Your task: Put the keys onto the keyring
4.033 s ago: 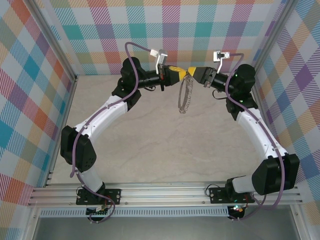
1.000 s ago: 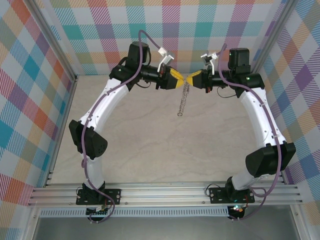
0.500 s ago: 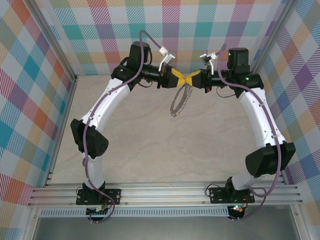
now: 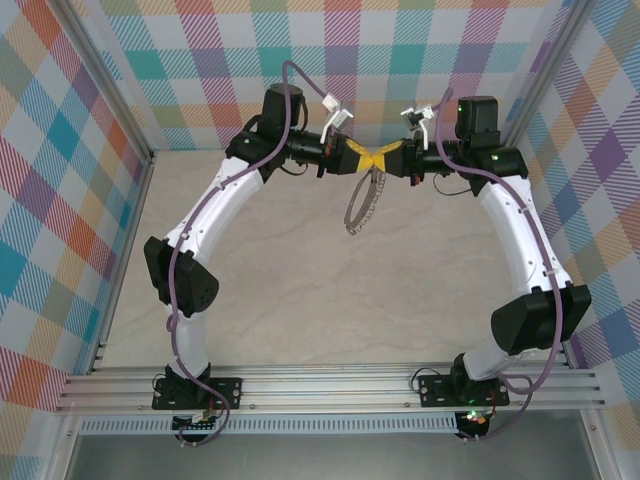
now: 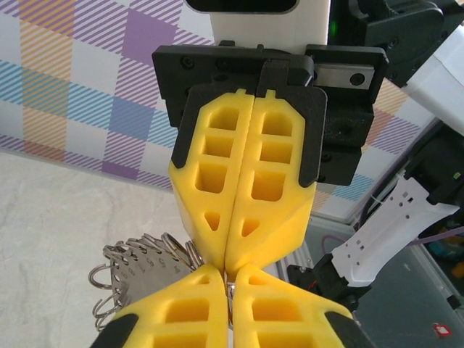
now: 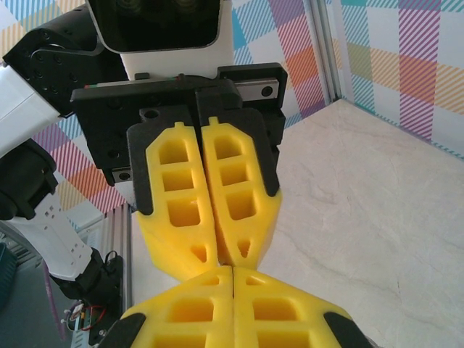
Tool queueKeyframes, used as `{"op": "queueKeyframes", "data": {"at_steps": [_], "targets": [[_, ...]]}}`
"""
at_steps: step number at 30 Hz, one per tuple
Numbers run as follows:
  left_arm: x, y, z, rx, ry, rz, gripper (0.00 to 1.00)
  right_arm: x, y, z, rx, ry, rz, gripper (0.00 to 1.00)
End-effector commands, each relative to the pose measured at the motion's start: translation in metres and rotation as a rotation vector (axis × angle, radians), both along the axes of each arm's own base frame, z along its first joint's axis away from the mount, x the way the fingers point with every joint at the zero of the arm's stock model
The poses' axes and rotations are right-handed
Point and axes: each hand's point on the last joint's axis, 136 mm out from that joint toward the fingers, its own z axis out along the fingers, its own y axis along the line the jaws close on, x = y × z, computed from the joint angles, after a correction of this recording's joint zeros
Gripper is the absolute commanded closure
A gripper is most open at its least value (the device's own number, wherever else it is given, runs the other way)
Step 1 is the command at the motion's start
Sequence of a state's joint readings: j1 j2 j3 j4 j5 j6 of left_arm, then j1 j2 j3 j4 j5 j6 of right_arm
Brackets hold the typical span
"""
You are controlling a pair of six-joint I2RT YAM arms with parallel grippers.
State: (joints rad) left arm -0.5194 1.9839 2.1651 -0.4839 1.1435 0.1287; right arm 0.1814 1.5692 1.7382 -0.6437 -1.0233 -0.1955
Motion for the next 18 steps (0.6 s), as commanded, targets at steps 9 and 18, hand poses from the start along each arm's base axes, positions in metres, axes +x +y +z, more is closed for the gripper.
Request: {"op": "queueKeyframes", "data": {"at_steps": [9,18], "targets": [[-0.004,-0.005,0.013,-0.025,-0.043,-0.004,1.00,0.011,-0.005,0.028,0.055,-0.054,-0.097,0.72],[0.001,-0.003,0.022,-0.058,-0.071,0.051,1.00,0.019,-0.049,0.055,0.175,-0.113,-0.404,0.56]]}}
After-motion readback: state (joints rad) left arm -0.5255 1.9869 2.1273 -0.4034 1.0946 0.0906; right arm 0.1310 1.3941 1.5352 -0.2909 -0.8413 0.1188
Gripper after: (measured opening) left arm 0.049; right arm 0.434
